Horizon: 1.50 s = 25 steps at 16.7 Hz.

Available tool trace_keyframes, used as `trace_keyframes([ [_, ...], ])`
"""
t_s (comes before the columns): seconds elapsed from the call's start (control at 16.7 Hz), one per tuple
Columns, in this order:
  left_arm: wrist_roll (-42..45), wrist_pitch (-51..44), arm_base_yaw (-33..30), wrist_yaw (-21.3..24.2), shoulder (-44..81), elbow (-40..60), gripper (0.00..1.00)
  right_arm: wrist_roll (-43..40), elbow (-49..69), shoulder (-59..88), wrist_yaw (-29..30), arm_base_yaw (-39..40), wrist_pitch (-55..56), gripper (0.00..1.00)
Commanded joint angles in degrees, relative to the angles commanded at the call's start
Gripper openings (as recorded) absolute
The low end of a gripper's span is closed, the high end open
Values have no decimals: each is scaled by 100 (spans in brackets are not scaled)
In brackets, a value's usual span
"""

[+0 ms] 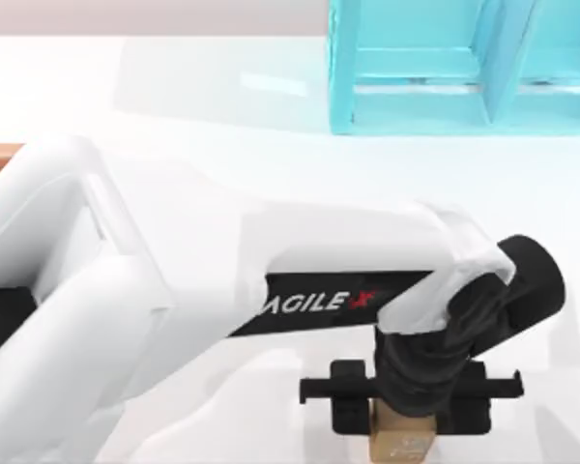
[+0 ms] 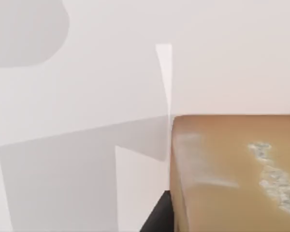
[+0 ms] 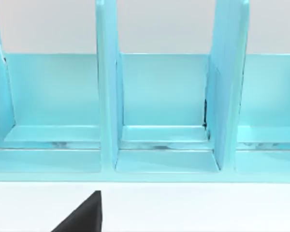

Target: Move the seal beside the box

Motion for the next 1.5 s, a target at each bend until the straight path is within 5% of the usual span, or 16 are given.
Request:
trace_keyframes([
  [1.5, 73, -988, 72, 1, -355, 694, 0, 0, 0, 0, 0, 0, 0, 100],
])
